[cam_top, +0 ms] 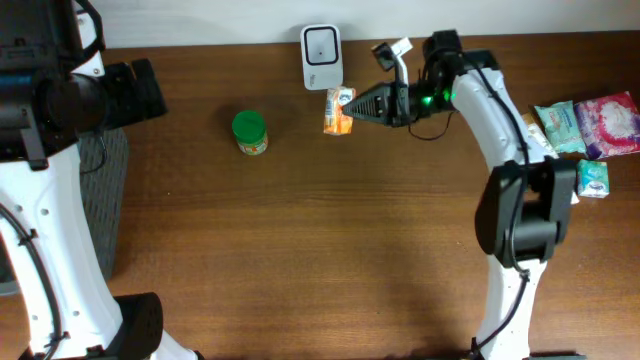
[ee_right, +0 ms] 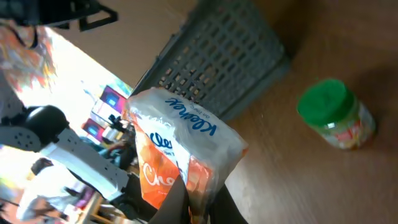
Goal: Scan the item barcode
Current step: 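Lift the orange tissue pack and rotate it toward the scanner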
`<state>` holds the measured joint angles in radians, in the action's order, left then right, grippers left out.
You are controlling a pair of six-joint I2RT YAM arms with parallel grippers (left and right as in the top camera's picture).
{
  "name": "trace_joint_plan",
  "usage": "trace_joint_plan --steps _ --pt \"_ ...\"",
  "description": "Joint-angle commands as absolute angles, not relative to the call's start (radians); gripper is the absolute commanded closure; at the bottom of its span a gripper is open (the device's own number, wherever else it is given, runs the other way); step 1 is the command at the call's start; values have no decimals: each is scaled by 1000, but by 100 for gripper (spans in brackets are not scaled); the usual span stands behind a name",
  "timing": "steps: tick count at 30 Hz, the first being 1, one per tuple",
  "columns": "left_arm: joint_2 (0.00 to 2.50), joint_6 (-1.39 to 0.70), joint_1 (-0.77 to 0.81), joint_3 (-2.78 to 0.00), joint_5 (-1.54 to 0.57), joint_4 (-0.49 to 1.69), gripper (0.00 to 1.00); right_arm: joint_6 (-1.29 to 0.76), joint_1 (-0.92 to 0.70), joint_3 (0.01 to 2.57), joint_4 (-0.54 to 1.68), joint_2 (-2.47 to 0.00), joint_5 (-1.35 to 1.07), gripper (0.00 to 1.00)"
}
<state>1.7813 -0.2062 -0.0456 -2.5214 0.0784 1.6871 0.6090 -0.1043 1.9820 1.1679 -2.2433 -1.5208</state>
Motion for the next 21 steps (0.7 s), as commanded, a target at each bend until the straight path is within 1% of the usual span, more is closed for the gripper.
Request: trace_joint_plan --steps 1,4,5,14,17,21 --pt "1777 -212 -49 -2524 72 1688 1 687 -105 1982 1172 -2220 -1523 96" --pt "1777 -212 -49 -2524 72 1688 1 784 -106 1982 1166 -2220 -1504 96" --pt "1777 -212 -49 -2524 72 1688 1 789 -106 1982 1145 -2220 -1504 96" --pt "1777 -212 -49 -2524 72 1688 1 785 -106 1982 1116 -2220 -1502 96" --pt "1777 -212 -49 -2524 72 1688 1 747 -112 1982 1122 -2220 -1449 96" --pt "1777 -212 -49 -2524 72 1688 1 747 -141 1982 1126 -2220 -1412 96"
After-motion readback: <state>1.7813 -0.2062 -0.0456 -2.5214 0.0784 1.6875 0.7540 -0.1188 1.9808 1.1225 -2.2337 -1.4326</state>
